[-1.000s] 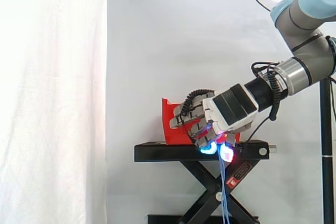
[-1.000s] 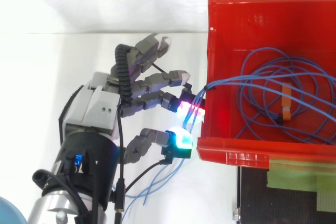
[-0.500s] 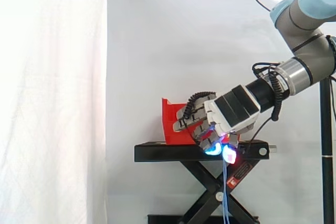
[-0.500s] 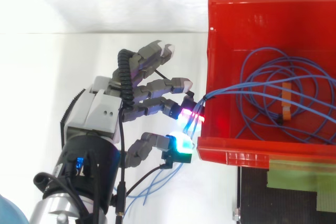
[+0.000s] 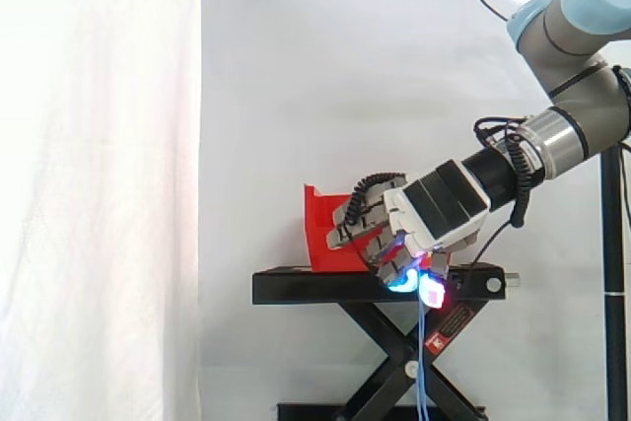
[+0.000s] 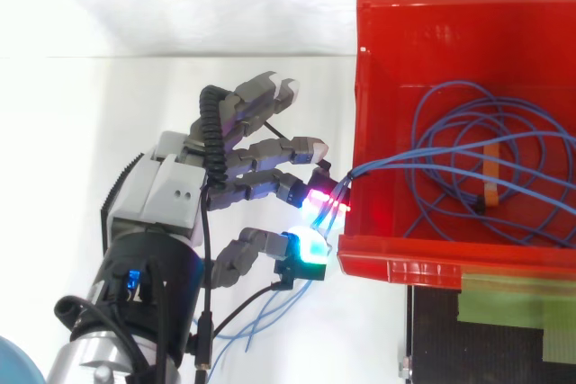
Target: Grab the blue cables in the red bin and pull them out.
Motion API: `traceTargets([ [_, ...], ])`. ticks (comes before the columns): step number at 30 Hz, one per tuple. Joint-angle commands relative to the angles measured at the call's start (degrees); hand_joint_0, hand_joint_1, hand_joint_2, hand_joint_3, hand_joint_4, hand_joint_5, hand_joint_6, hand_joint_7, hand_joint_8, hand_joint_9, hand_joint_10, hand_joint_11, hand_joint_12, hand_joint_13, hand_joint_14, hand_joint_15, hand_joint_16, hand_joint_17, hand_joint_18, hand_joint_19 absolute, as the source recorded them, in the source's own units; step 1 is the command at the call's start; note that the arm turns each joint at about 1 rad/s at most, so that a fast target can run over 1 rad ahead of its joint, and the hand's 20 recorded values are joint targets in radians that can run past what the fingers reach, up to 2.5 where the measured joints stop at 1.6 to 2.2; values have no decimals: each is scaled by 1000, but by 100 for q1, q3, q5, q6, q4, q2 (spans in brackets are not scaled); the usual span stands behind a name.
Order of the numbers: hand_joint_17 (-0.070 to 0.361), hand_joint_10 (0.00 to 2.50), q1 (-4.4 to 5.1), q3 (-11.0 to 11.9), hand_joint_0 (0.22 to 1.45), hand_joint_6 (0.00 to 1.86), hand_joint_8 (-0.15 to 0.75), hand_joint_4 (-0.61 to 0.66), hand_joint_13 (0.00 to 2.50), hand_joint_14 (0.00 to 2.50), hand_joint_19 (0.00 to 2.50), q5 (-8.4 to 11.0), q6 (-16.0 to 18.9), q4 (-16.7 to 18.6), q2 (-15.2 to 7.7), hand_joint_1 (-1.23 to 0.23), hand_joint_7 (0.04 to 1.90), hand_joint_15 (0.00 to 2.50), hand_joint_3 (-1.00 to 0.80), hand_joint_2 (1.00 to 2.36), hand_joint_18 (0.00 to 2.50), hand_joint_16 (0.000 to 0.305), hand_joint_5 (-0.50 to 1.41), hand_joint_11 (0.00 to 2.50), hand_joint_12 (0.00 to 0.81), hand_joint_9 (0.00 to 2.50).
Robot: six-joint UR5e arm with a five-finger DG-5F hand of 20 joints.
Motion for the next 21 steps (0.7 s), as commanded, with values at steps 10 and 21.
traceTargets([
  [10, 107, 15, 27, -5, 780, 96, 270, 33, 615, 5, 208, -4, 9, -35, 0, -822, 1034, 127, -1000, 1000, 572, 47, 1202, 370, 346, 1082],
  [21, 105, 15, 80, 4, 787, 79, 269, 21, 640, 6, 228, -84, 457, -79, 0, -821, 1050, 137, -1000, 1000, 602, 47, 1215, 379, 342, 1105],
])
